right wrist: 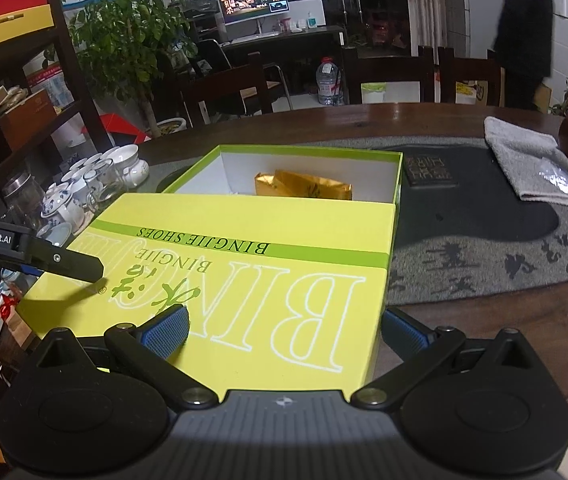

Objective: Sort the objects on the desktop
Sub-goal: 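Lower the yellow lid onto the green box with both tools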

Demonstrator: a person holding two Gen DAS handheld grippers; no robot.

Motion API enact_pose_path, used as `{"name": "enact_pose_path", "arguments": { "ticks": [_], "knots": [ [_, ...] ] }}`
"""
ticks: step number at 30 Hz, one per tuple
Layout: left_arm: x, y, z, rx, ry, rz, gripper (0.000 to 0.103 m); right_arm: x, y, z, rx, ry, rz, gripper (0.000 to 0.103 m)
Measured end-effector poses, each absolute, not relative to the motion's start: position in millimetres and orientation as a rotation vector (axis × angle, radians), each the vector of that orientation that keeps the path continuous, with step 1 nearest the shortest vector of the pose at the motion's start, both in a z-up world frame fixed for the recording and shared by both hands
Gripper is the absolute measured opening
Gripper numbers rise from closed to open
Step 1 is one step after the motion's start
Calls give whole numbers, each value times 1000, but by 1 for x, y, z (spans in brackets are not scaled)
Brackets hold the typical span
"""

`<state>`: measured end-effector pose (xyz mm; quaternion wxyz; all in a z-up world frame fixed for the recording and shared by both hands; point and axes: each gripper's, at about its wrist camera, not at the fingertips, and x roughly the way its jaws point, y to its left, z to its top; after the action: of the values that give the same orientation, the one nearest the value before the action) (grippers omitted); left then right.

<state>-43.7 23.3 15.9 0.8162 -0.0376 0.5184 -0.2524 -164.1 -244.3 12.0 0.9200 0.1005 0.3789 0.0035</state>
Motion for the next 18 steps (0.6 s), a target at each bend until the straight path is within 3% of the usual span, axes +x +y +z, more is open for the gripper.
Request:
{"name": "enact_pose_path", "arguments": {
  "ticks": [18],
  "knots": [
    [-51,25,1,-72,1148,-533,102,-175,-242,-4,243,829,8,103]
  ]
}}
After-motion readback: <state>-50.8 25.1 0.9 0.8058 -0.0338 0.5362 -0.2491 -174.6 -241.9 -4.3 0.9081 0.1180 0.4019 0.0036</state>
